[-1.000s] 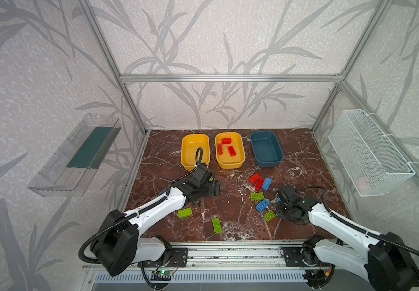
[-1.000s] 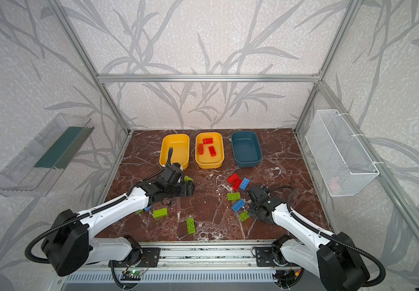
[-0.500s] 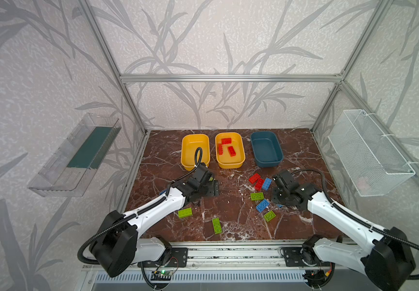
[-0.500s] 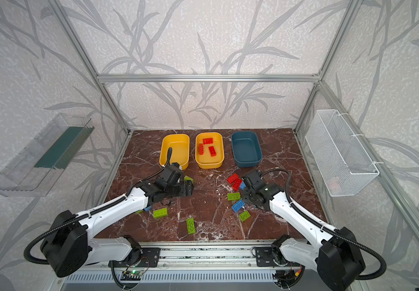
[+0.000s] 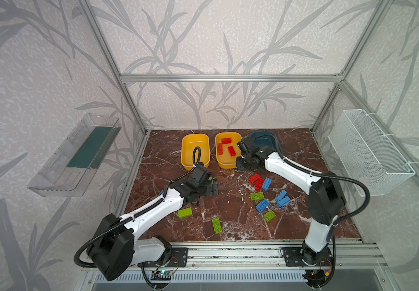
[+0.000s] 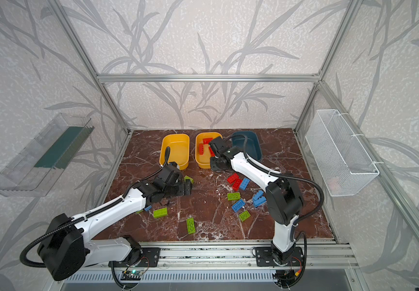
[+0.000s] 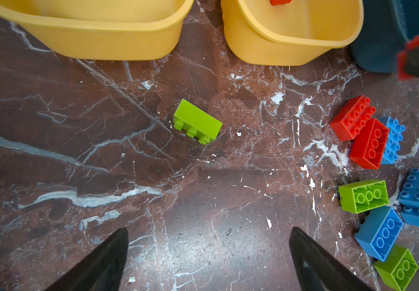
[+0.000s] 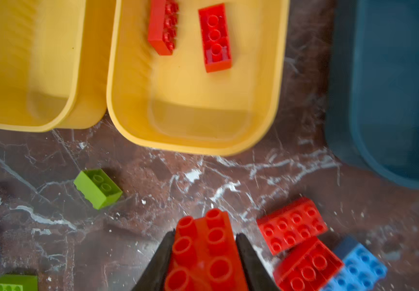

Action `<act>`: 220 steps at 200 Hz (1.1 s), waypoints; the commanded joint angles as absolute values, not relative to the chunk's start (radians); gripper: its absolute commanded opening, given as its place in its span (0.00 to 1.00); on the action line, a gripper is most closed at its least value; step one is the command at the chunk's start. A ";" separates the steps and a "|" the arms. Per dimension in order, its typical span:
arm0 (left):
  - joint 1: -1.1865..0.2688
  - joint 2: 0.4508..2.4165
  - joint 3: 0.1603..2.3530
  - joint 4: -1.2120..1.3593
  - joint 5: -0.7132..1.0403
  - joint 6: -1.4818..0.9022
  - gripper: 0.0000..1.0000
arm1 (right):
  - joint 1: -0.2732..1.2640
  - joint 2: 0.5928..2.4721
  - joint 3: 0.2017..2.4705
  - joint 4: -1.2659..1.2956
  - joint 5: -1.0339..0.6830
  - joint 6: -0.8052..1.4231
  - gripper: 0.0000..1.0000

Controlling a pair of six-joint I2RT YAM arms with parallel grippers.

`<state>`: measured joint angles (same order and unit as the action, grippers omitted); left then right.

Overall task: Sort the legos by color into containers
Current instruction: 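Carry the red brick into the middle yellow bin and open the right gripper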

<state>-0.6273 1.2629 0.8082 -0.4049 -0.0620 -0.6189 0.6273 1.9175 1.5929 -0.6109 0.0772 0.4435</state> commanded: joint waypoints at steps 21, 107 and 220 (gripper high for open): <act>-0.624 1.241 0.853 -0.365 -0.056 -0.577 0.99 | 0.618 2.166 1.873 -0.628 0.081 0.315 0.29; -0.623 1.259 0.879 -0.347 -0.080 -0.580 0.99 | 0.595 2.530 2.537 -0.960 0.018 0.226 0.74; -0.651 1.104 0.792 -0.307 0.044 -0.600 0.99 | 0.560 1.800 1.437 -0.583 0.055 0.216 0.88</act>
